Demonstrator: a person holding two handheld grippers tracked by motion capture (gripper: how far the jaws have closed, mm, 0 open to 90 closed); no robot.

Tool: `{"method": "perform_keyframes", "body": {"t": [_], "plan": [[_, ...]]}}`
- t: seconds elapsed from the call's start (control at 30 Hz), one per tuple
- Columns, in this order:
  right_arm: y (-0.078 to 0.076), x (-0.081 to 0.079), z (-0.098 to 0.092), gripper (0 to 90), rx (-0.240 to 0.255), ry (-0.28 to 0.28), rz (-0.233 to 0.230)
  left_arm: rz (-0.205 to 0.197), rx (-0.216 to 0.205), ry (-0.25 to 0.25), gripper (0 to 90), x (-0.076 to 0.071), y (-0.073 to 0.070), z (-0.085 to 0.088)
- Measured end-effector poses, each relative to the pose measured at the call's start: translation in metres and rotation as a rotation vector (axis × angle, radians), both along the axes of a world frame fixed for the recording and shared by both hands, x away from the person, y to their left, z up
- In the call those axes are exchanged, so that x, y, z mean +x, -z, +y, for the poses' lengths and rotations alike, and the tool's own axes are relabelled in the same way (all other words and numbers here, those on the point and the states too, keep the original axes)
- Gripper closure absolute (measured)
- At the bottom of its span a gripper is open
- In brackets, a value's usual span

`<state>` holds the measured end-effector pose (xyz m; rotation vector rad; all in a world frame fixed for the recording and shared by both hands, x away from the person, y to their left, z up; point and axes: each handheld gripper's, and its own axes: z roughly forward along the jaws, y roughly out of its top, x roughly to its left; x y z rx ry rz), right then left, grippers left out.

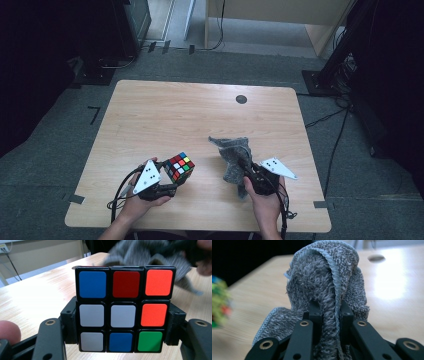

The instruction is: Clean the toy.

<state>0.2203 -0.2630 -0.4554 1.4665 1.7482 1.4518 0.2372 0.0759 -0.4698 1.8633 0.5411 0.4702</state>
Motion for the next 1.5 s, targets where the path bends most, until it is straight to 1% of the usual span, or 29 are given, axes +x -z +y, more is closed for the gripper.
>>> {"method": "perform_keyframes", "body": {"t": [0.1, 0.2, 0.3, 0.37, 0.43, 0.5, 0.6, 0.63, 0.67, 0.7, 0.73, 0.8, 0.87, 0.93, 0.97, 1.0, 1.07, 1.1, 1.13, 1.17, 1.23, 1.27, 1.33, 1.4, 1.43, 1.47, 1.5], "plan": [[-0.017, -0.008, 0.008, 79.1, 0.031, -0.043, -0.039, -0.01, 0.013, 0.006, 33.3, -0.002, 0.0, -0.003], [-0.032, -0.016, 0.017, 79.1, 0.065, -0.092, -0.059, -0.034, 0.042, 0.012, 33.3, -0.005, -0.001, -0.008], [-0.043, -0.023, 0.031, 79.1, 0.08, -0.157, -0.07, -0.047, 0.069, 0.029, 33.4, -0.009, -0.001, -0.014], [-0.047, -0.028, 0.042, 79.2, 0.065, -0.197, -0.072, -0.056, 0.081, 0.042, 33.3, -0.013, -0.001, -0.019], [-0.05, -0.033, 0.054, 79.1, 0.063, -0.232, -0.06, -0.062, 0.09, 0.06, 33.3, -0.016, -0.001, -0.025], [-0.05, -0.036, 0.066, 79.0, 0.07, -0.275, -0.032, -0.077, 0.11, 0.07, 33.3, -0.02, -0.001, -0.03], [-0.045, -0.038, 0.081, 78.9, 0.062, -0.317, -0.002, -0.083, 0.113, 0.087, 33.4, -0.025, 0.0, -0.036], [-0.042, -0.038, 0.084, 78.9, 0.056, -0.322, 0.01, -0.085, 0.118, 0.089, 33.4, -0.026, 0.0, -0.038], [-0.038, -0.037, 0.086, 78.9, 0.051, -0.322, 0.016, -0.092, 0.13, 0.079, 33.4, -0.027, 0.0, -0.039], [-0.035, -0.036, 0.087, 78.9, 0.058, -0.317, 0.02, -0.093, 0.14, 0.071, 33.4, -0.028, 0.001, -0.039], [-0.032, -0.035, 0.086, 78.9, 0.065, -0.311, 0.023, -0.088, 0.133, 0.076, 33.5, -0.027, 0.0, -0.038], [-0.029, -0.032, 0.084, 79.1, 0.06, -0.291, 0.017, -0.088, 0.114, 0.082, 33.6, -0.028, -0.001, -0.037], [-0.027, -0.03, 0.079, 79.2, 0.057, -0.266, 0.012, -0.094, 0.108, 0.083, 33.6, -0.029, -0.002, -0.038], [-0.025, -0.028, 0.075, 79.4, 0.046, -0.236, 0.02, -0.095, 0.105, 0.085, 33.7, -0.03, -0.002, -0.039], [-0.023, -0.026, 0.072, 79.4, 0.037, -0.223, 0.026, -0.097, 0.108, 0.086, 33.6, -0.03, -0.002, -0.039], [-0.021, -0.024, 0.069, 79.6, 0.017, -0.205, 0.035, -0.102, 0.102, 0.089, 33.6, -0.031, -0.003, -0.038], [-0.018, -0.019, 0.064, 79.7, -0.046, -0.163, 0.068, -0.104, 0.074, 0.099, 33.7, -0.031, -0.004, -0.036], [-0.017, -0.017, 0.06, 79.7, -0.051, -0.148, 0.075, -0.111, 0.077, 0.094, 33.7, -0.03, -0.005, -0.036], [-0.017, -0.016, 0.056, 79.7, -0.038, -0.136, 0.078, -0.113, 0.086, 0.085, 33.7, -0.03, -0.005, -0.036], [-0.019, -0.016, 0.053, 79.7, -0.016, -0.131, 0.074, -0.109, 0.086, 0.081, 33.7, -0.029, -0.004, -0.035], [-0.028, -0.022, 0.051, 79.6, 0.032, -0.146, 0.046, -0.105, 0.088, 0.077, 33.7, -0.028, -0.004, -0.034], [-0.034, -0.026, 0.053, 79.6, 0.039, -0.164, 0.019, -0.104, 0.088, 0.076, 33.7, -0.028, -0.004, -0.035], [-0.046, -0.036, 0.062, 79.5, 0.06, -0.212, -0.015, -0.108, 0.093, 0.077, 33.7, -0.028, -0.005, -0.037], [-0.053, -0.044, 0.075, 79.4, 0.042, -0.26, -0.043, -0.113, 0.1, 0.084, 33.7, -0.029, -0.005, -0.041], [-0.054, -0.047, 0.081, 79.4, 0.031, -0.282, -0.047, -0.119, 0.107, 0.093, 33.7, -0.031, -0.006, -0.043], [-0.052, -0.049, 0.086, 79.4, 0.015, -0.298, -0.044, -0.118, 0.099, 0.099, 33.7, -0.032, -0.007, -0.044], [-0.05, -0.049, 0.089, 79.3, -0.006, -0.303, -0.04, -0.118, 0.103, 0.094, 33.7, -0.033, -0.008, -0.045]]}}
